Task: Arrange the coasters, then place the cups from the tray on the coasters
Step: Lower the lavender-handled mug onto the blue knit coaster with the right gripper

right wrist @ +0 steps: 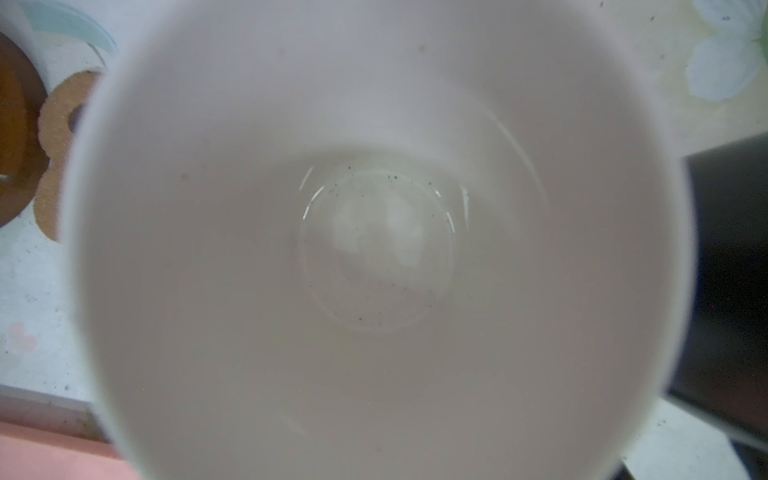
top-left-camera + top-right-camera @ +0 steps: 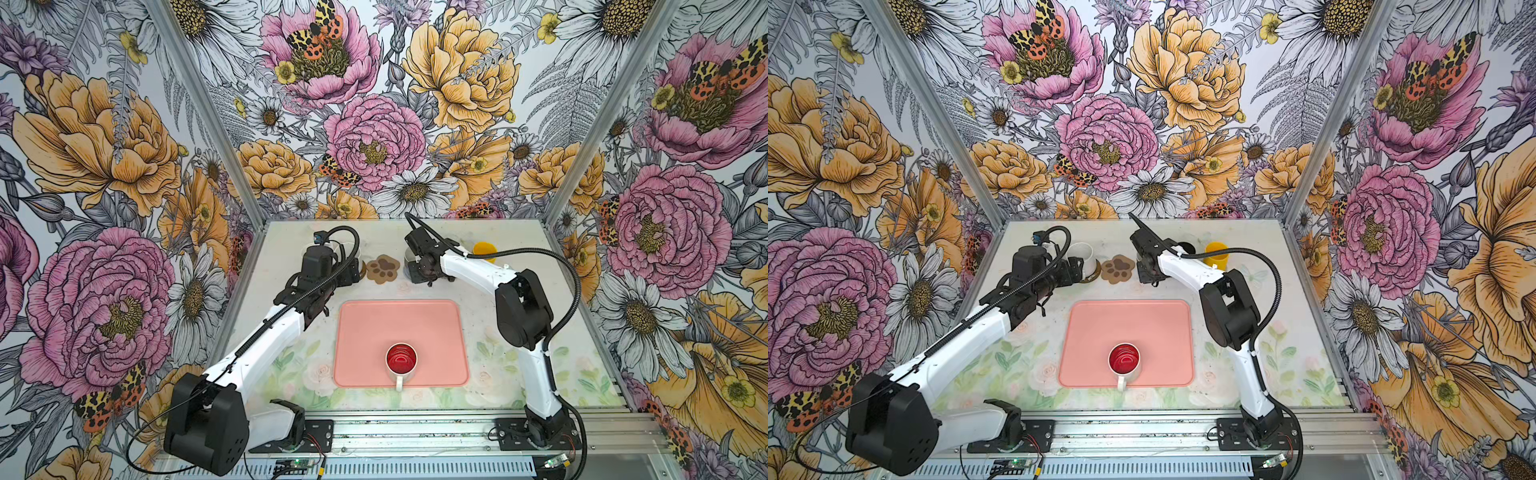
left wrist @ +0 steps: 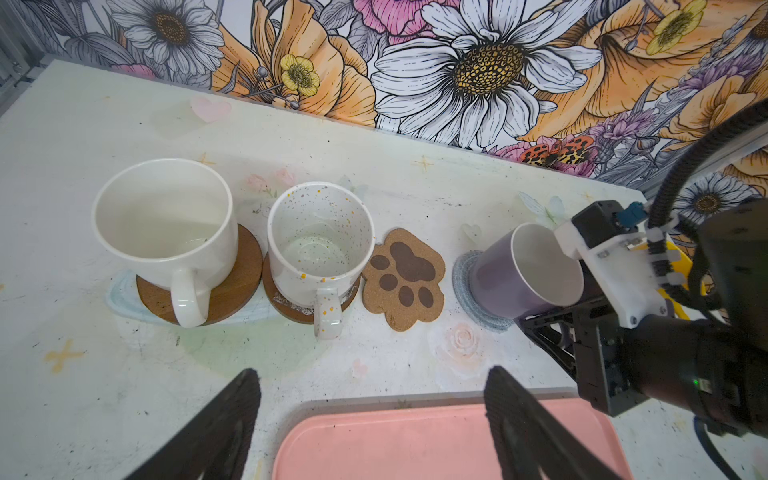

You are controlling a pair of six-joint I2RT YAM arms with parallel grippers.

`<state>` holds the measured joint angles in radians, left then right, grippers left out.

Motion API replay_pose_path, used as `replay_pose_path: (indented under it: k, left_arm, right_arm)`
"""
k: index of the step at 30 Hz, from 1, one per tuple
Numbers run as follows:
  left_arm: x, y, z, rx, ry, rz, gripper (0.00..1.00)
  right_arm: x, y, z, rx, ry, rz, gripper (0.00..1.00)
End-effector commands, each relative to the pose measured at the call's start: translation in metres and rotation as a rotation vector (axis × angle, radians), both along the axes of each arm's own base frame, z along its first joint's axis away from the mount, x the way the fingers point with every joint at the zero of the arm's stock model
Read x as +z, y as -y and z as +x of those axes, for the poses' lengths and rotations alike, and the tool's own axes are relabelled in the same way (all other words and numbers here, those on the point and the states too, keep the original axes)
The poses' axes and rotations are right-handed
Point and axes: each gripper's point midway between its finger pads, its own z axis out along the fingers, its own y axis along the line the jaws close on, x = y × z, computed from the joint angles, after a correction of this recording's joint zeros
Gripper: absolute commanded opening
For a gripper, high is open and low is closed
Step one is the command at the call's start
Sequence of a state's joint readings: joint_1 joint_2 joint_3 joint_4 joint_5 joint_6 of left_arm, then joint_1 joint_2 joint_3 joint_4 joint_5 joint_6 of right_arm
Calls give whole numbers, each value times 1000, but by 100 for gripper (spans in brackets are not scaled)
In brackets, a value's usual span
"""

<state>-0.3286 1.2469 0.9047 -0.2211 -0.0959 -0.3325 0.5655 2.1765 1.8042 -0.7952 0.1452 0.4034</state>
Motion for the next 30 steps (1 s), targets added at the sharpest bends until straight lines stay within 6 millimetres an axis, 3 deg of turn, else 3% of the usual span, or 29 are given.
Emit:
replay_pose_path:
  k: [1, 30]
  left_arm:
    - [3, -7, -2, 12, 10, 9, 86]
    - [2, -8, -2, 14, 4, 8, 86]
  right_arm:
    - [6, 2, 16, -39, 56, 10, 0]
    - [-12, 2, 8, -41, 6, 17, 0]
